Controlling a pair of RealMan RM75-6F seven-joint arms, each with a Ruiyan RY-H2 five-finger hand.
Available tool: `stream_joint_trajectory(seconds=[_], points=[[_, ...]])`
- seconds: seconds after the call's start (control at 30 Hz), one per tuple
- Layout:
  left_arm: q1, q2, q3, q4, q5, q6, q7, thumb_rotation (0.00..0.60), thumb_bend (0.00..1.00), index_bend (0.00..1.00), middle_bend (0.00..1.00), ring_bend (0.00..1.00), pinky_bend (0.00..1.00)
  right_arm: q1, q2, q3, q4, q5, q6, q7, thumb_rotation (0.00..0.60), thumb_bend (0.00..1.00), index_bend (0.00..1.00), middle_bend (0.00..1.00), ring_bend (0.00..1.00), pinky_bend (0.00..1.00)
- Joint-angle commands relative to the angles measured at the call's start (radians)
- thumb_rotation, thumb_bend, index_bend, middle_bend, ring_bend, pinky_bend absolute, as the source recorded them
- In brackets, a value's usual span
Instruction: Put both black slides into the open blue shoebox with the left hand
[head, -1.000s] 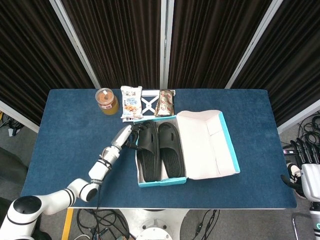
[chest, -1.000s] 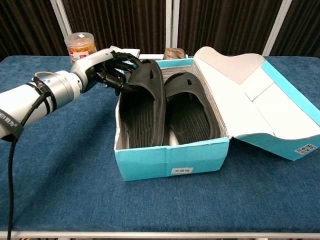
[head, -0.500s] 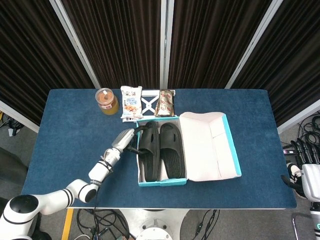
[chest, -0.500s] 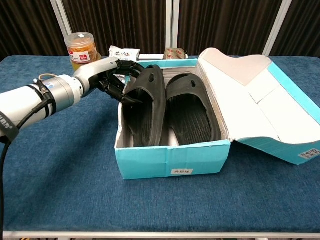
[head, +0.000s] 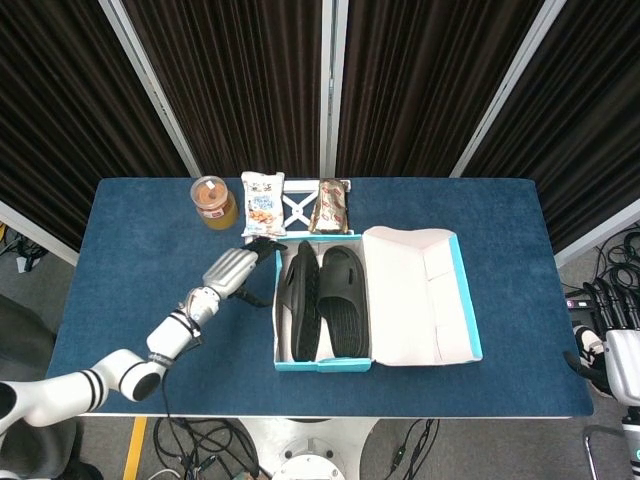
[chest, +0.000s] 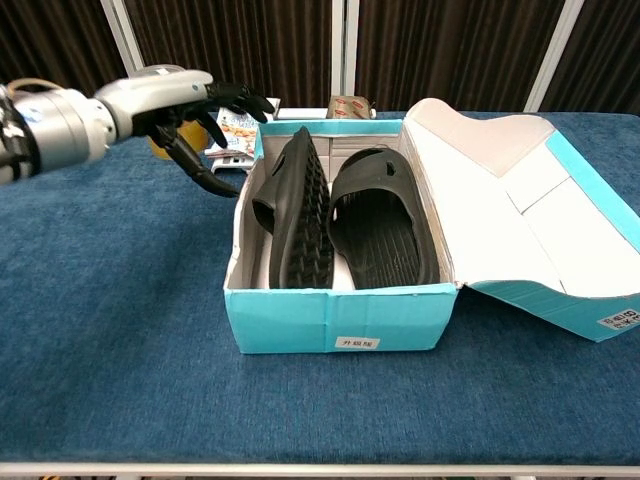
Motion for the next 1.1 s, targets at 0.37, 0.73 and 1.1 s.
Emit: stream_joint_trajectory(seconds=[0.37, 0.73, 1.1], points=[[-0.053, 0.016, 0.005, -0.076, -0.059, -0.065, 0.130, 0.569, 0.00, 0.25, 0.18, 0.03, 0.26, -0.005, -0.003, -0.002, 0.009, -0.003, 0.005, 0.013, 0.600, 0.05, 0.00, 0.03, 0.00, 0.00], [-0.079, -0.024, 0.030, -0.063, -0.119, -0.083, 0.255, 0.570, 0.00, 0.25, 0.18, 0.03, 0.26, -0.005, -0.007, -0.002, 0.022, 0.000, 0.002, 0.026, 0.600, 0.05, 0.00, 0.03, 0.00, 0.00], [-0.021, 0.042, 0.000, -0.153, -0.130, 0.043, 0.252, 0.575, 0.00, 0.25, 0.18, 0.03, 0.26, -0.005, -0.007, 0.003, 0.035, 0.004, 0.001, 0.041, 0.600, 0.05, 0.00, 0.03, 0.00, 0.00]])
